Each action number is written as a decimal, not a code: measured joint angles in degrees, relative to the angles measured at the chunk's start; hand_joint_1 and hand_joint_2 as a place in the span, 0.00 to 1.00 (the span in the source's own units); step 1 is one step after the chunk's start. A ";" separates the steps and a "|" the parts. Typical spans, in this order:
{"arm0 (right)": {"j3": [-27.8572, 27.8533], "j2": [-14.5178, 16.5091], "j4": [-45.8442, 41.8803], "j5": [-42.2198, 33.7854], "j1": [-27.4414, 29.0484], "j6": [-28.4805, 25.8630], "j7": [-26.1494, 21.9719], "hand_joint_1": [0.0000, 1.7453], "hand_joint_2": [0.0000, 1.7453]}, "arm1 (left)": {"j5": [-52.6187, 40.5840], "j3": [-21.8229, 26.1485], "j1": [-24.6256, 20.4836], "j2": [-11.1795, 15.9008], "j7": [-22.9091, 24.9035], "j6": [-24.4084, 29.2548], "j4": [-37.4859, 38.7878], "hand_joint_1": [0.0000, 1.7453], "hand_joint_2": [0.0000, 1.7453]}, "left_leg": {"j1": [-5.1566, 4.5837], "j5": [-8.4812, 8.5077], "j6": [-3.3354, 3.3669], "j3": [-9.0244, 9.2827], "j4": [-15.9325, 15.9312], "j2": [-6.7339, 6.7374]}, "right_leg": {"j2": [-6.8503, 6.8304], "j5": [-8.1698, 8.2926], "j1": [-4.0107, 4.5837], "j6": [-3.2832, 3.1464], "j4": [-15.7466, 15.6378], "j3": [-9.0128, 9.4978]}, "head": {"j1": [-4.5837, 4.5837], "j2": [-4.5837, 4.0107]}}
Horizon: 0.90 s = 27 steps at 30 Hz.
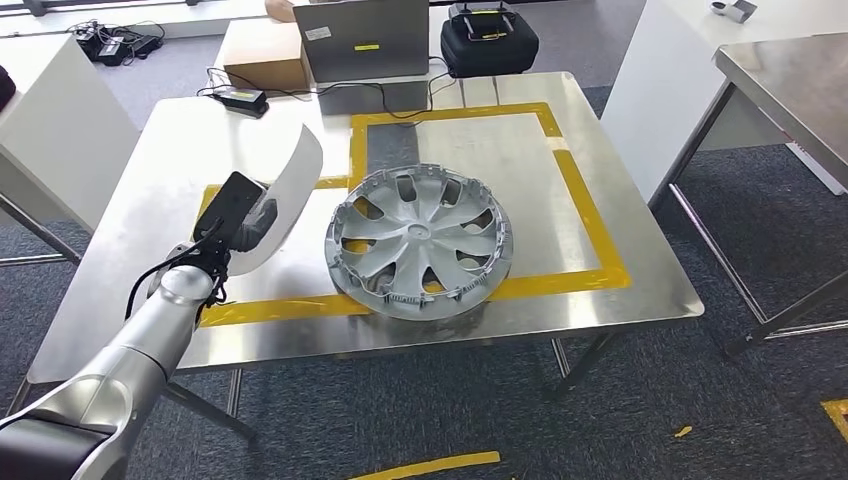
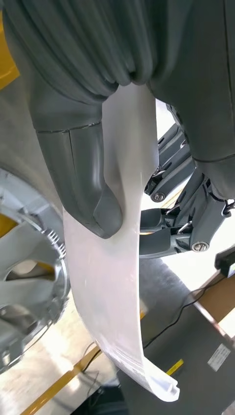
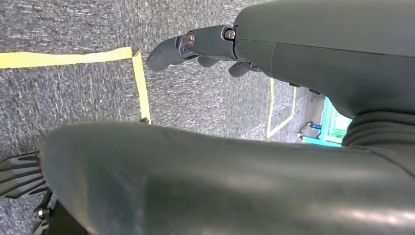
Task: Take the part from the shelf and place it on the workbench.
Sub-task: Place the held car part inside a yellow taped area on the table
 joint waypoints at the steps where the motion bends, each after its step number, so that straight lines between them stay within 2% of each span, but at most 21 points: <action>1: 0.00 0.00 0.00 0.09 0.00 0.00 0.04 0.00 0.00 | -0.83 -0.26 -0.01 0.03 0.40 1.03 0.24 1.00 1.00 | -0.01 0.00 0.00 0.00 0.01 -0.01 | -0.01 0.02 -0.02 0.02 0.00 0.02 | 0.00 0.00; 4: 0.00 0.00 0.00 0.47 0.00 0.01 0.02 0.00 0.00 | -3.05 -1.15 -0.01 0.16 1.36 3.79 0.83 1.00 1.00 | -0.01 0.00 0.01 0.00 0.06 -0.01 | -0.04 0.06 -0.05 0.09 -0.01 0.04 | 0.00 0.00; 8: 0.00 -0.01 0.00 0.79 -0.01 0.03 -0.33 0.00 0.00 | -5.11 -1.99 -0.02 0.31 2.43 6.78 1.52 0.00 1.00 | -0.02 0.00 0.01 -0.01 0.11 -0.01 | -0.03 0.06 -0.06 0.10 -0.02 0.05 | 0.00 0.00; 13: 0.00 -0.02 0.00 1.18 -0.01 0.18 -0.73 0.00 0.00 | -6.07 -2.44 -0.03 0.62 3.10 7.74 2.20 0.00 1.00 | -0.03 0.00 0.01 -0.02 0.13 -0.01 | -0.04 0.06 -0.06 0.10 -0.03 0.06 | 0.00 0.00; 17: 0.00 -0.02 0.00 1.64 0.00 0.28 -0.73 0.00 0.00 | -7.14 -2.46 -0.04 0.86 4.27 7.33 2.71 0.00 0.00 | -0.02 0.00 0.01 -0.01 0.13 0.00 | -0.04 0.06 -0.06 0.10 -0.03 0.06 | 0.00 0.00; 22: 0.00 -0.02 0.00 1.82 -0.01 0.25 -0.36 0.00 0.00 | -8.89 -2.52 -0.03 0.96 6.57 7.19 3.29 0.00 0.00 | -0.02 0.00 0.01 -0.01 0.13 0.00 | -0.04 0.06 -0.06 0.10 -0.03 0.06 | 0.00 0.00; 27: 0.00 -0.02 0.00 1.83 -0.01 0.09 -0.12 0.00 0.00 | -6.26 -2.35 -0.01 1.00 4.82 6.89 3.23 0.00 0.00 | -0.02 0.00 0.01 -0.01 0.13 -0.01 | -0.04 0.06 -0.06 0.10 -0.03 0.07 | 0.00 0.00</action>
